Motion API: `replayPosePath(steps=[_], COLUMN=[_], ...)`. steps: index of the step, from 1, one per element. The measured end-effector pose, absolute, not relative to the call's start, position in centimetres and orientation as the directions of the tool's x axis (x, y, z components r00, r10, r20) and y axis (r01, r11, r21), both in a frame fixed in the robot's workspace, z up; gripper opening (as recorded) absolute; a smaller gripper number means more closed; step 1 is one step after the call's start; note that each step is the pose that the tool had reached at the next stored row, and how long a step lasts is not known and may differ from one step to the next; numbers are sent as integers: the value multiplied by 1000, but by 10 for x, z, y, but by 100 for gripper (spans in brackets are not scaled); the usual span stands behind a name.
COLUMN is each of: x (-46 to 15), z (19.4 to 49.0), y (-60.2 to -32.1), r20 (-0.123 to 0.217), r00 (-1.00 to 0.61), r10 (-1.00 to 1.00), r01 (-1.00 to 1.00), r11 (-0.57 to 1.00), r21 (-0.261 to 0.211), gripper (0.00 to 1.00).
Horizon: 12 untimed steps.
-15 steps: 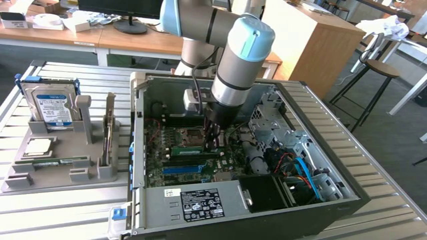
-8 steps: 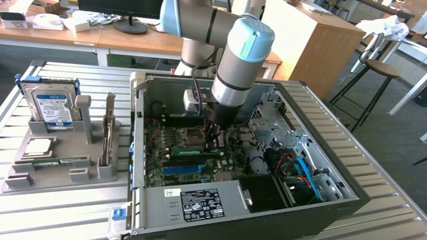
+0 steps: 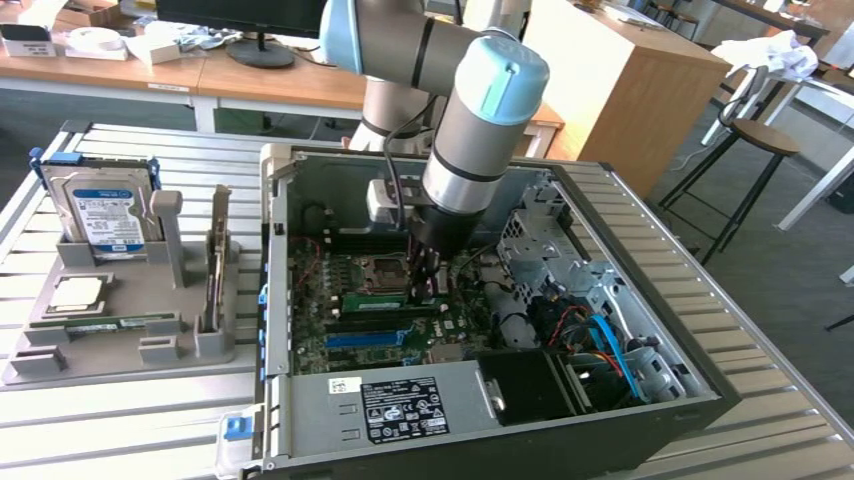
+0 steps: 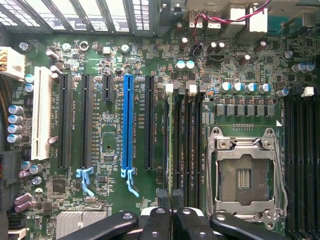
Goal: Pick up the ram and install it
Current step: 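Pick up the ram and move it above insertion slot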
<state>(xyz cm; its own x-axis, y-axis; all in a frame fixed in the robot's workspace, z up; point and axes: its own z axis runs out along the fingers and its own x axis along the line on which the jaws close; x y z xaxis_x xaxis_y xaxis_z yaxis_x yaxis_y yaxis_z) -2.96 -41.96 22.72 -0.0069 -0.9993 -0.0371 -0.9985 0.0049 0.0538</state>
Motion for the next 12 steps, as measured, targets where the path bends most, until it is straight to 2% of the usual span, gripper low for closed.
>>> replayPosePath(steps=[12], x=[-30], z=[224], y=[-420], r20=[-37], r00=[-7], r10=[-999], r01=[-999], r11=[5], r21=[54], gripper=[11])
